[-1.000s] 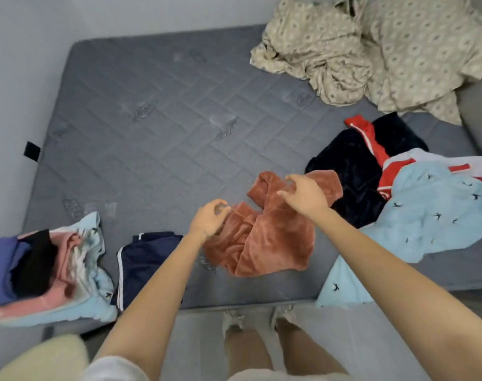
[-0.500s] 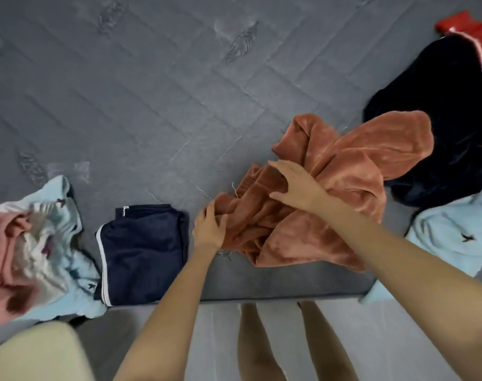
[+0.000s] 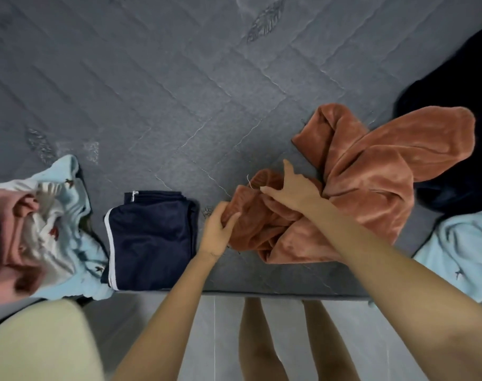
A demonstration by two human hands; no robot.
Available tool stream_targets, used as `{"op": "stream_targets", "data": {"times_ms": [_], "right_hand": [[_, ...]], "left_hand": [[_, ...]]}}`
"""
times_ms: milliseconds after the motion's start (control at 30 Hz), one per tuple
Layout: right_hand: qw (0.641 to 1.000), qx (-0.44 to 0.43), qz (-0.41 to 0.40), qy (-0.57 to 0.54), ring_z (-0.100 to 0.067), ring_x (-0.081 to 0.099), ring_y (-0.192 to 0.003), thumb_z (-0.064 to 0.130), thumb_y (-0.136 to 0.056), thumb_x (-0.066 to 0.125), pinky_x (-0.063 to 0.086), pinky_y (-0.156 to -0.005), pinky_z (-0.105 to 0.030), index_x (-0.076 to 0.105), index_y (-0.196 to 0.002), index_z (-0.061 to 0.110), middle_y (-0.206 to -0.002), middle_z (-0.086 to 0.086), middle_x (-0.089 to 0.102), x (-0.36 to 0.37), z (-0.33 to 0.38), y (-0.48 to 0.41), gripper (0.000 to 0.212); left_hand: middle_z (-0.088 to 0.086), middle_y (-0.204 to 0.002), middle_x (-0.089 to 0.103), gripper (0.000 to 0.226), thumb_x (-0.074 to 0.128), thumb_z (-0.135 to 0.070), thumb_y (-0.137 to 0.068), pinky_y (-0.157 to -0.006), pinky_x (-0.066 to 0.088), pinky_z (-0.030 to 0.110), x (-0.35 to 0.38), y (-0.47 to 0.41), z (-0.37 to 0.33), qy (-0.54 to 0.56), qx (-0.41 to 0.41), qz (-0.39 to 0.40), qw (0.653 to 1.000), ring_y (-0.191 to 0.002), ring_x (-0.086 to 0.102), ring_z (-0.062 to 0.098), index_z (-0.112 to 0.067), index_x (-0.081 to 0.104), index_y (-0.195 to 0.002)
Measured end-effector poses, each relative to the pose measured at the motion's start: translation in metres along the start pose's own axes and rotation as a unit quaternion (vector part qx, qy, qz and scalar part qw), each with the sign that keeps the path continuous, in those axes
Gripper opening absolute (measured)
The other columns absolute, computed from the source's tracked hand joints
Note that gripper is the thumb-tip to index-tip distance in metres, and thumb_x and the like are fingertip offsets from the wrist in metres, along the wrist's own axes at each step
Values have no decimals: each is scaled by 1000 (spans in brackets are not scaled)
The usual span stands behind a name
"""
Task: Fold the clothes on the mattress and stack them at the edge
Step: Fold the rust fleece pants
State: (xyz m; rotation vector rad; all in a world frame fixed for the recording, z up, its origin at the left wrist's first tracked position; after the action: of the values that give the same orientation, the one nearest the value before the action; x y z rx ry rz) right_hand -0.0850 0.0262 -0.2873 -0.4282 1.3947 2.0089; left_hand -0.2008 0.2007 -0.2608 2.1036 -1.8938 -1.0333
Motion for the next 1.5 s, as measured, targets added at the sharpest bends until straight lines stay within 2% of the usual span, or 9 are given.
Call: {"op": "stream_targets", "data": {"times_ms": [167,267,333,467,600,833,1033,1267,1500], "right_hand": [[996,24,77,-25,-31,65,-105,43,-86,66,49,-79,-28,13,-154,13,-130,-18,58,-19,-6,34,90],[984,23,172,-48,-26,71,-66,27,-86,66,53,-51,-26,47,-134,7,-89,-19,71,-33,7,62,56],[986,36,162,-29,-23,68,-60,22,-89,61,52,-50,-26,38,-142,8,-92,-16,70,-56,16,78,60],[999,7,18,-41,-32,53,-121,33,-97,49,42,-97,-32,37,-144,7,-143,-18,46,-130,44,99,55],[974,-18,-84,-208,-29,41,-135,33,-99,50,30,-109,-32,34,-147,7,-149,-17,40,-197,79,128,57],[928,-187,9,-323,-1,56,-104,5,-96,43,46,-77,-15,42,-138,32,-145,-3,45,-240,172,195,50],[916,-241,-89,-307,-21,35,-137,16,-93,61,39,-96,-26,9,-153,31,-157,-8,20,-294,220,235,81],[943,-220,-49,-245,-18,55,-80,-5,-92,45,45,-59,-25,34,-147,22,-110,-12,58,-321,244,265,62],[929,-195,-90,-303,-7,59,-60,-6,-91,42,51,-56,-17,66,-88,12,-71,-2,63,-385,223,310,30]], "left_hand": [[-1,-105,67,20,56,-11,-95,-87,48,23,-29,21,-75,-106,143,35,983,-96,64,18,-2,64,-111],[9,-114,68,28,62,-12,-92,-92,47,26,-41,40,-135,-162,209,56,963,-102,65,24,-1,65,-117],[9,-113,70,29,65,-18,-90,-87,48,30,-53,55,-180,-190,253,54,947,-100,66,25,-5,67,-116],[1,-106,72,23,63,-23,-91,-78,50,33,-82,93,-274,-240,364,47,899,-93,67,21,-13,71,-110],[-2,-111,71,22,62,-22,-92,-81,45,26,-119,130,-342,-280,426,15,860,-101,65,17,-15,71,-111],[-3,-96,71,16,59,-21,-93,-82,49,35,-195,182,-443,-260,468,-66,842,-90,64,19,-12,70,-100],[-4,-101,71,22,53,-21,-92,-82,49,33,-224,229,-491,-294,520,-85,797,-93,63,14,-12,69,-104],[-19,-96,63,32,46,-31,-90,-82,45,20,-272,266,-529,-260,544,-123,788,-90,60,5,-12,69,-103],[-2,-92,71,9,63,-10,-90,-80,43,14,-335,261,-543,-178,467,-241,832,-84,60,3,-10,70,-95]]}}
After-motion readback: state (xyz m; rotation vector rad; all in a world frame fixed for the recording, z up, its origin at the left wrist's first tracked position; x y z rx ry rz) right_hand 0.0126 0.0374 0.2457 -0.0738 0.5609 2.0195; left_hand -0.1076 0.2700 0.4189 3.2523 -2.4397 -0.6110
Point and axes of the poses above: each hand's wrist, its own y-axis away from the middle knuckle, its own x-axis out of the palm, z = x × y, the point moved 8 cm from there along -y, towards the middle knuckle
